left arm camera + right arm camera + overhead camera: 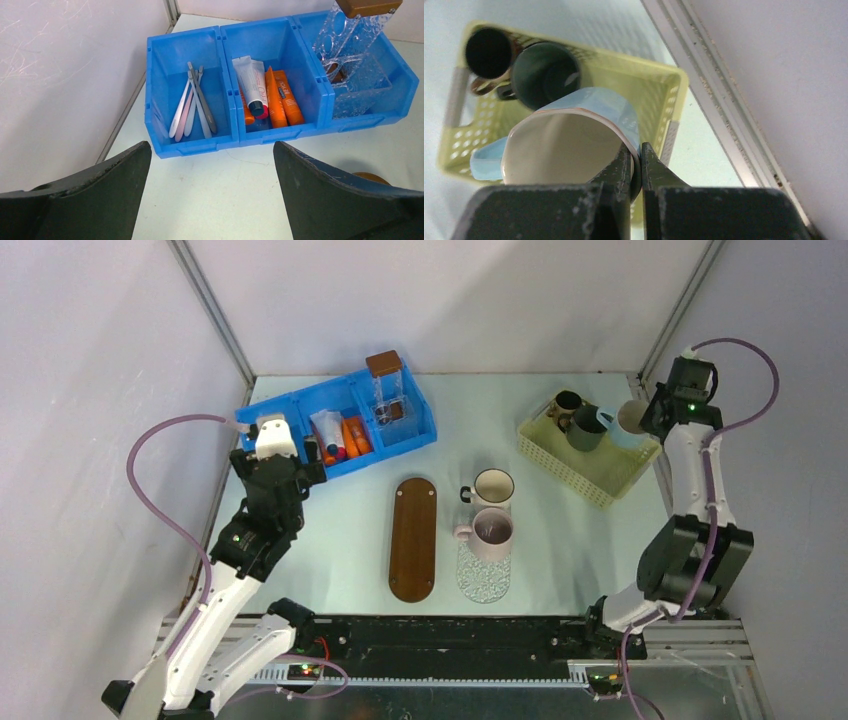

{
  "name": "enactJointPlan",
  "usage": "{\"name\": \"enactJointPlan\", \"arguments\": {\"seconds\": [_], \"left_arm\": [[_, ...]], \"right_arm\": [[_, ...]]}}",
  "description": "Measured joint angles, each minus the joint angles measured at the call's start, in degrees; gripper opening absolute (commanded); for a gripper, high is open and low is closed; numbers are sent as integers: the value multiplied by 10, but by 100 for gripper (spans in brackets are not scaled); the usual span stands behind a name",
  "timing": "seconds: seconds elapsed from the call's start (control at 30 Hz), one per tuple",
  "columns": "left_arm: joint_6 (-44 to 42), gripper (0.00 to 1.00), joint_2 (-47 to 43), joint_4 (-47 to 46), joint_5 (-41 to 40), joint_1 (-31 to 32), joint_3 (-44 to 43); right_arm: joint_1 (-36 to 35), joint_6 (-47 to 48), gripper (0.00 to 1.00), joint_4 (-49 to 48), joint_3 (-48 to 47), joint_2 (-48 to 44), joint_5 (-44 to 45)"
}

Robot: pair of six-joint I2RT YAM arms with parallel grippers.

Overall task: Prepare toiletry sets of a toothbrush and toothpaste on the tray
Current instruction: Pick up the cup from the storage box, then place the cup on the tray.

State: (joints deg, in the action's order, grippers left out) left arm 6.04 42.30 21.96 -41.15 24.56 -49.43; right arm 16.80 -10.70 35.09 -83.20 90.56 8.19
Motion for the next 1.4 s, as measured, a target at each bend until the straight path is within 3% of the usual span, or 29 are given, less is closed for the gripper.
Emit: {"name": "enactJointPlan", "arguments": {"seconds": [0.37,0.9,1.4], "left_arm": [[17,100,0,3,31,0,0],[36,100,-18,17,53,0,-6],[34,100,-21,-2,27,0,31]], "right_arm": [[-131,-63,0,54,58,-164,43],[-391,-164,0,244,193,-410,71],[-667,-363,0,288,315,-454,144]]}}
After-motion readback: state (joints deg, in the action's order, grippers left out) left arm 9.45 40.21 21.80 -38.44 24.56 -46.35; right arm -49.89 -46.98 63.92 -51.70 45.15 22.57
